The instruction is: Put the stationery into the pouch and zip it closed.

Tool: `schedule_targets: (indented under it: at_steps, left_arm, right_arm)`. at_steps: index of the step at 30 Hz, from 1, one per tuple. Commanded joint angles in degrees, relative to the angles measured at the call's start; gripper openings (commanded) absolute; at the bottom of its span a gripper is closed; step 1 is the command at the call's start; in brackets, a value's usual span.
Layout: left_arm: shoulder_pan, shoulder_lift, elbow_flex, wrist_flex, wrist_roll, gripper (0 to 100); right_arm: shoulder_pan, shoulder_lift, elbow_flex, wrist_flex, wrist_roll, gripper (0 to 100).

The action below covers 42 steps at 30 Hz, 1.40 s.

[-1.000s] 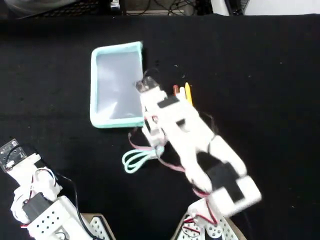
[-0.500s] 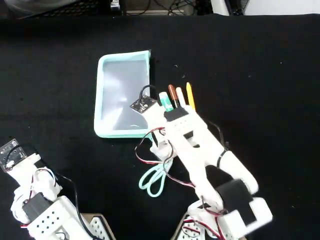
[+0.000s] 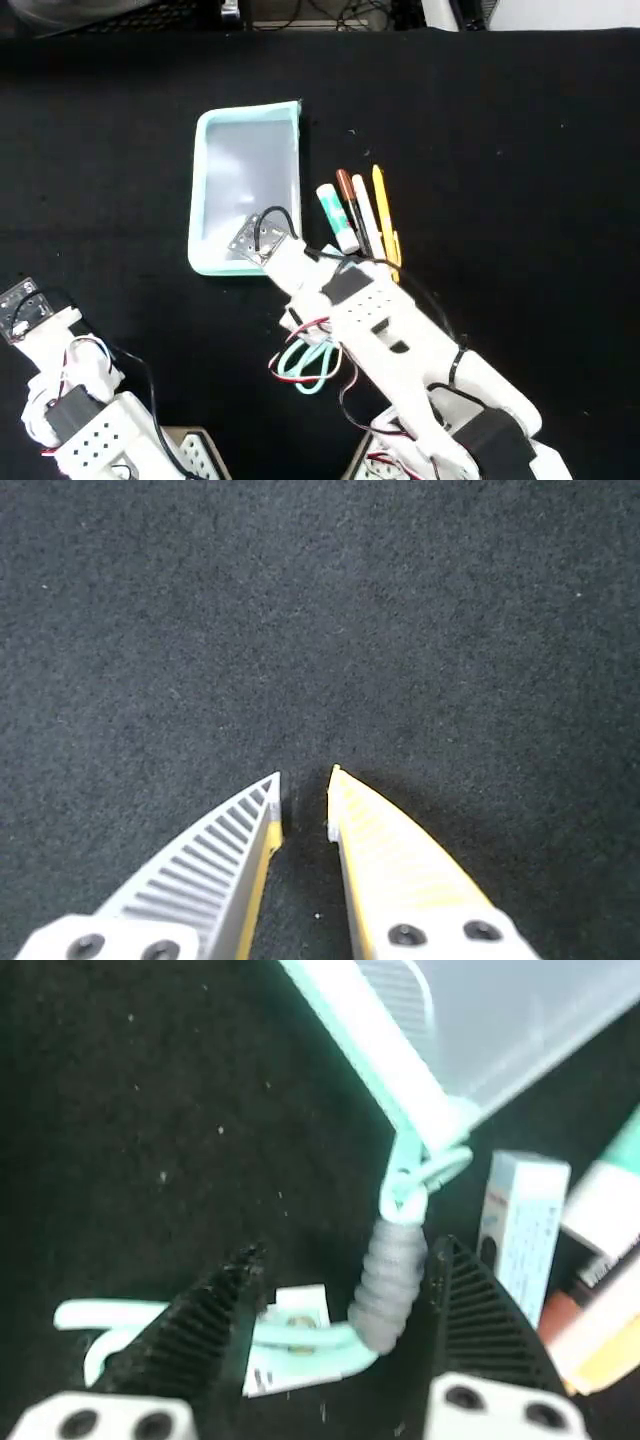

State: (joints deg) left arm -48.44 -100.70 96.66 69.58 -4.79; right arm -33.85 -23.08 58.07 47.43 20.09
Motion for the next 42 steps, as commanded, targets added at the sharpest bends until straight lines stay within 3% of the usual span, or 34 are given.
schedule_targets:
  at_steps: [1, 12, 15, 18, 25, 32, 39, 42]
  left_arm:
    - [-0.2, -0.4, 0.7, -0.6, -0.2, 10]
    - [-0.2, -0.4, 0.7, -0.6, -0.2, 10]
    - [-0.2, -0.4, 0.7, -0.6, -0.2, 10]
    - [-0.2, -0.4, 0.7, -0.6, -0.2, 10]
    - [1.3, -0.6, 0.2, -2.5, -1.2, 10]
    - [17.8, -3.9, -9.2, -20.0, -10.4, 10]
    - [28.9, -2.9, -5.3, -47.9, 0.2, 10]
    - [32.5, -2.9, -1.3, -54.1, 2.8, 10]
  right_arm:
    - [-1.0, 0.1, -0.6, -2.2, 0.4, 25.4]
    - [-0.4, 14.3, -8.4, -2.4, 0.0, 25.2]
    - [1.7, 14.0, -9.0, -3.3, -0.1, 16.5]
    - [5.1, 11.9, -8.7, -6.0, -3.4, 0.5]
    - [11.8, 0.8, -8.4, -2.3, -4.7, 1.2]
    - [5.7, -13.9, -5.5, 1.2, -4.7, 1.2]
    - [5.5, -25.8, -6.4, -0.4, 3.2, 1.2]
    - [5.5, -27.6, -9.3, -1.0, 3.6, 1.2]
